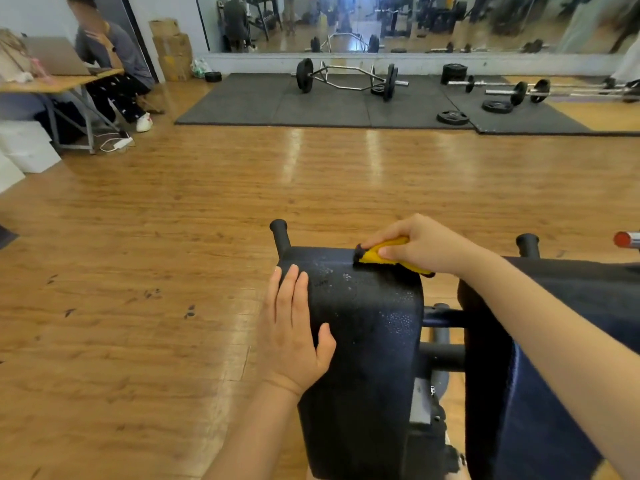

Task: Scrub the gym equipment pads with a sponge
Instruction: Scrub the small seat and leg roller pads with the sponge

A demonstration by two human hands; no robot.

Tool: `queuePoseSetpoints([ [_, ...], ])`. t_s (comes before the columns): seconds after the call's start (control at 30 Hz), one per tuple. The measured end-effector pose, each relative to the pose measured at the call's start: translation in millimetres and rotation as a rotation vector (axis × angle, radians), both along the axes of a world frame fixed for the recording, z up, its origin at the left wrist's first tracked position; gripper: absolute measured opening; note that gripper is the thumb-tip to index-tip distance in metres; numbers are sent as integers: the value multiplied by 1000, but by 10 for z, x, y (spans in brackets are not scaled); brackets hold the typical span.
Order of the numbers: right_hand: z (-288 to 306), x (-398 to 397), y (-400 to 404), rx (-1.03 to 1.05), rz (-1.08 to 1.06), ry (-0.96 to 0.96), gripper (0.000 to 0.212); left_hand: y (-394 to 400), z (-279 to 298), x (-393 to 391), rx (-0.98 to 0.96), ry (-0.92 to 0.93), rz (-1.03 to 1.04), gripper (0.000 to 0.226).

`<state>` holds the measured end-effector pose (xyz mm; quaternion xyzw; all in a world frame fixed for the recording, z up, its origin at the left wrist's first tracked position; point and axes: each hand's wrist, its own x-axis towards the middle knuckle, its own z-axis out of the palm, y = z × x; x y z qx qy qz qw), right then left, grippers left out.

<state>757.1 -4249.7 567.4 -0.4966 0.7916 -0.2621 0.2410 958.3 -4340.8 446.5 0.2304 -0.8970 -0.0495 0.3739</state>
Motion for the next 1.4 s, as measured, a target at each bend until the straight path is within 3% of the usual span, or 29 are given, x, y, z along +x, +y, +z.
queuePoseSetpoints([
  [0.13,74,344,-425,-117,63,39,27,7,-3,1,19,-3,16,67],
  [0.23,-63,556,-601,-54,157,41,28,5,1,3,26,10,27,68],
  [0.57,-104,201,362,-131,-20,-58,36,15,-10,-11,13,-3,41,69],
  [0.7,-173,297,328,-192,-114,91,30,20,-9,-8,12,0,37,69],
  [0.93,-111,757,-255,-112,52,348,32,13,-28,-11,22,38,28,67],
  [1.1,-177,658,-33,-149,78,305,35,9,-31,-18,9,41,29,67],
  [1.27,-227,436,459,-203,-76,240,37,8,-22,-14,-5,33,19,67],
  [1.4,-244,475,332,-202,-97,293,34,18,-2,-10,9,23,27,68],
])
